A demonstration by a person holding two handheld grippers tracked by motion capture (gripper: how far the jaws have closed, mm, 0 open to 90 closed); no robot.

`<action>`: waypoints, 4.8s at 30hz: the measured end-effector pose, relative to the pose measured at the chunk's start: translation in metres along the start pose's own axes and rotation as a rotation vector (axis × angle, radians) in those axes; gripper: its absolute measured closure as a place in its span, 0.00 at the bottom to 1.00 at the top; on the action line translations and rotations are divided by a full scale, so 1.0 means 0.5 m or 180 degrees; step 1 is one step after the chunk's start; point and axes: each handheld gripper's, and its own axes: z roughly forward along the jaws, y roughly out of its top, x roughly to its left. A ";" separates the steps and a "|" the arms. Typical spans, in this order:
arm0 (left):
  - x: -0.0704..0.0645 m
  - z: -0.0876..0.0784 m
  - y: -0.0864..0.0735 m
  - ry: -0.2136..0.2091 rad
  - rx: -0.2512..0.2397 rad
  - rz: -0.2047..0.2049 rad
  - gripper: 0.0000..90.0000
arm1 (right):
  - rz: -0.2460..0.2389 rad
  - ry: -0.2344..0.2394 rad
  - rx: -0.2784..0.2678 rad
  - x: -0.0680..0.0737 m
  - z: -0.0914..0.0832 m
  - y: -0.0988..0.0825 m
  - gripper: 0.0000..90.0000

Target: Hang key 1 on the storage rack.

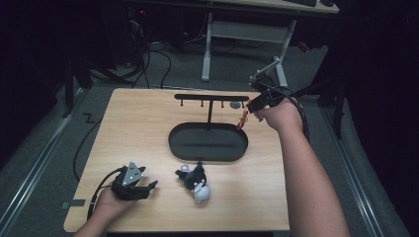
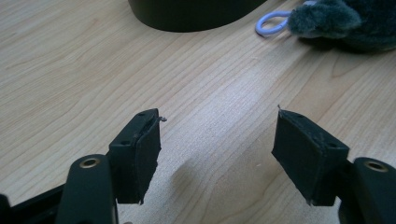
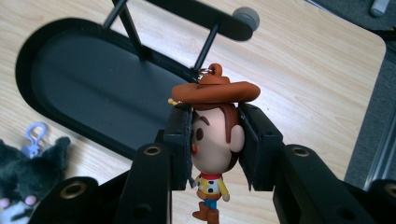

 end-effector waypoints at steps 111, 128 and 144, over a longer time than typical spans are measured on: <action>-0.229 0.130 0.151 -0.0487 0.0054 0.0142 1.00 | 0.0369 0.0272 -0.1352 0.101 0.215 -0.523 0.63; -0.305 0.178 0.194 -0.0864 0.0060 0.0221 0.84 | 0.0483 0.0201 -0.1359 0.051 0.206 -0.548 0.61; -0.070 0.014 0.057 -0.0045 -0.0003 0.0022 0.52 | 0.0499 0.0160 -0.1281 0.060 0.210 -0.542 0.61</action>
